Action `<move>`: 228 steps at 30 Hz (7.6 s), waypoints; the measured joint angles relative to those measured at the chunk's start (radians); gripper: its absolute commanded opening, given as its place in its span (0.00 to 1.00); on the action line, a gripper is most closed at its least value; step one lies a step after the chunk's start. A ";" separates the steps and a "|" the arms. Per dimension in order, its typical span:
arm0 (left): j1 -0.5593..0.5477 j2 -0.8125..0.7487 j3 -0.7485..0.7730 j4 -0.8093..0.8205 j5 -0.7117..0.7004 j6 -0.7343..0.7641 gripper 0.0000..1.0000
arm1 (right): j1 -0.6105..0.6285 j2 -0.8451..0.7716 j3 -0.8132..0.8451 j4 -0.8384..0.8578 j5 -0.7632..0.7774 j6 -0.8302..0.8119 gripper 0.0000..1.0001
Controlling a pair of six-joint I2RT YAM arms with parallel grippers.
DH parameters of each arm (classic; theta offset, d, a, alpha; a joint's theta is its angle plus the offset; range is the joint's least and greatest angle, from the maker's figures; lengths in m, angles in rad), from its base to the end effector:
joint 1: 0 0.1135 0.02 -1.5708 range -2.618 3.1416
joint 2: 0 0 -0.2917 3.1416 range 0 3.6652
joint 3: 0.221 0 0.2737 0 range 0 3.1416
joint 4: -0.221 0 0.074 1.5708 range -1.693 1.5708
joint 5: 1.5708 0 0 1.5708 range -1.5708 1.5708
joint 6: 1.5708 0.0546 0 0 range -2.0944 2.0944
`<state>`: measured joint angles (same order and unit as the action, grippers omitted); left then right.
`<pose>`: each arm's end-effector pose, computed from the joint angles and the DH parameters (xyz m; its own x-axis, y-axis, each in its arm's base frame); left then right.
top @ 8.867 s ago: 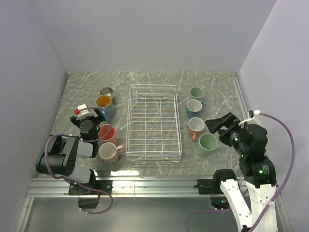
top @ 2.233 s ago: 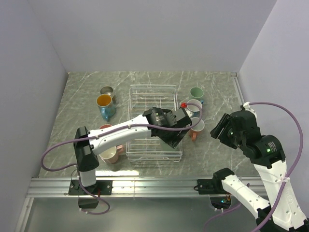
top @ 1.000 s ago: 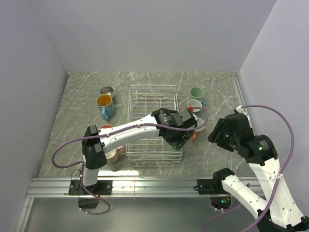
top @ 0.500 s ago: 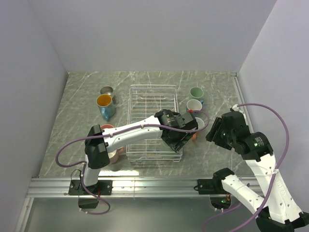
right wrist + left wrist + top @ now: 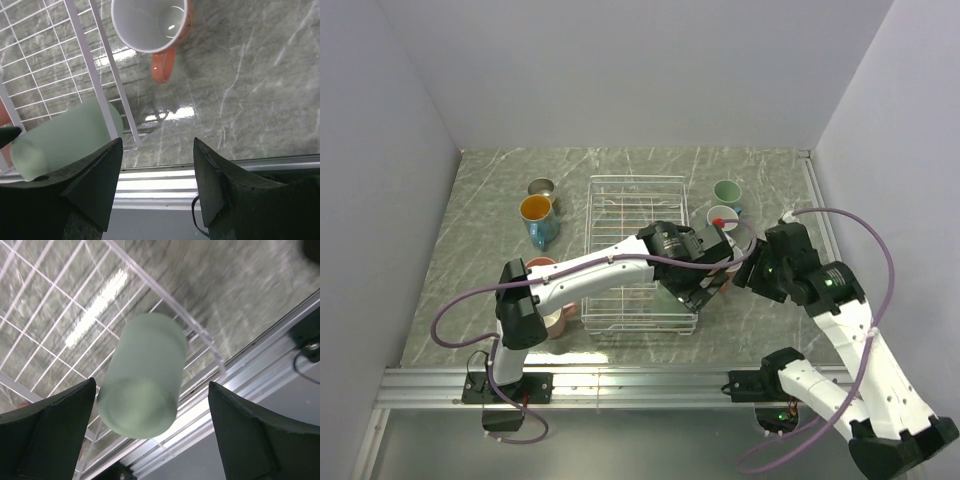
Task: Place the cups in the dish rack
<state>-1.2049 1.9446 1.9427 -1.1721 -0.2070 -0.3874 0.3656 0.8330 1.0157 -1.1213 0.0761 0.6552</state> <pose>0.1689 -0.4096 0.3270 -0.6400 0.6371 -0.4294 0.6952 0.7182 0.0295 0.1429 0.0502 0.3332 -0.7890 0.3485 -0.5059 0.2097 0.9268 0.3114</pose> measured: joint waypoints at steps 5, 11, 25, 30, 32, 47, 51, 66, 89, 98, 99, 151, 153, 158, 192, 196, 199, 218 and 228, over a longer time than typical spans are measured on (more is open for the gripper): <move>0.000 -0.003 0.078 0.001 0.000 -0.011 0.99 | -0.018 0.090 -0.016 0.067 -0.011 -0.005 0.66; 0.023 -0.081 0.072 0.018 0.000 -0.056 0.99 | -0.131 0.207 -0.024 0.151 -0.010 -0.050 0.64; 0.105 -0.397 -0.082 0.070 0.002 -0.133 0.99 | -0.174 0.475 -0.023 0.335 -0.025 -0.107 0.56; 0.137 -0.434 -0.117 0.075 0.011 -0.149 0.99 | -0.175 0.525 -0.042 0.394 -0.028 -0.116 0.42; 0.144 -0.443 -0.124 0.077 0.018 -0.153 0.99 | -0.175 0.525 -0.061 0.406 -0.028 -0.122 0.32; 0.236 -0.503 -0.199 0.114 0.024 -0.159 0.99 | -0.180 0.383 -0.095 0.336 -0.062 -0.162 0.00; 0.313 -0.558 -0.262 0.142 0.019 -0.160 0.99 | -0.180 0.257 -0.010 0.242 -0.119 -0.154 0.00; 0.641 -0.862 -0.602 0.721 0.657 -0.256 0.99 | -0.180 0.095 0.124 0.628 -0.757 0.160 0.00; 0.652 -0.954 -0.911 1.500 0.956 -0.654 0.99 | -0.073 0.130 -0.014 1.250 -1.013 0.563 0.00; 0.637 -0.917 -0.911 1.500 0.953 -0.646 0.99 | -0.008 0.169 -0.015 1.290 -1.004 0.583 0.00; 0.633 -0.913 -0.911 1.504 0.953 -0.647 0.99 | 0.001 0.176 -0.015 1.291 -1.003 0.583 0.00; 0.478 -0.679 -0.552 0.341 0.419 0.189 0.00 | -0.201 0.082 -0.022 0.237 -0.488 -0.139 0.59; 0.457 -0.680 -0.583 0.333 0.378 0.193 0.00 | -0.201 0.070 -0.023 0.230 -0.487 -0.139 0.59; 0.396 -0.681 -0.657 0.337 0.275 0.200 0.00 | -0.201 0.048 -0.040 0.214 -0.486 -0.140 0.59; 0.176 -0.556 -0.753 0.372 0.201 0.385 0.01 | -0.201 0.001 -0.115 0.210 -0.507 -0.073 0.57; 0.164 -0.513 -0.753 0.378 0.196 0.395 0.06 | -0.201 0.002 -0.115 0.210 -0.507 -0.072 0.57; 0.154 -0.497 -0.751 0.378 0.193 0.395 0.16 | -0.201 0.002 -0.115 0.211 -0.507 -0.072 0.57; 0.124 -0.491 -0.660 0.328 0.224 0.403 0.88 | -0.201 0.034 -0.127 0.217 -0.507 -0.079 0.57; 0.111 -0.466 -0.609 0.285 0.228 0.394 0.88 | -0.201 0.039 -0.124 0.216 -0.501 -0.091 0.57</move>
<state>-1.0939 1.4788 1.3338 -0.8867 0.0208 0.0063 0.1646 0.8722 0.8917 -0.9051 -0.4252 0.5644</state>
